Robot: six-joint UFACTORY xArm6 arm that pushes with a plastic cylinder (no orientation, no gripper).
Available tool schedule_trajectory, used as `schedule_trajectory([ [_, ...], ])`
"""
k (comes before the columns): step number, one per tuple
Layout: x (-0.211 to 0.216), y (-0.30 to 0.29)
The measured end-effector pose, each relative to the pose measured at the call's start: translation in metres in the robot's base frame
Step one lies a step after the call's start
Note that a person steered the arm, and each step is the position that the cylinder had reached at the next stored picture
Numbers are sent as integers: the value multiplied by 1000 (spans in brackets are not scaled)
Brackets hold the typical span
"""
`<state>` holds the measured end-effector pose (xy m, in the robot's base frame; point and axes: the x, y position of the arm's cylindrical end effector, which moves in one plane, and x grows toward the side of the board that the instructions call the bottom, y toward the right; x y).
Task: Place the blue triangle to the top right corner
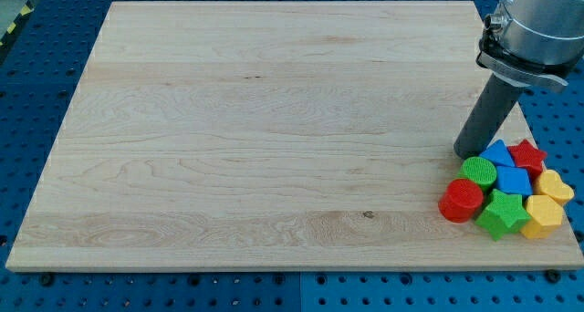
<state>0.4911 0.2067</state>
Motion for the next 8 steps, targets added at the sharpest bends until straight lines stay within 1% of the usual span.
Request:
schedule_trajectory([
  [2, 2, 0],
  [3, -28, -22],
  [4, -90, -24],
  [5, -128, 46],
  [6, -129, 135],
  [8, -128, 138],
])
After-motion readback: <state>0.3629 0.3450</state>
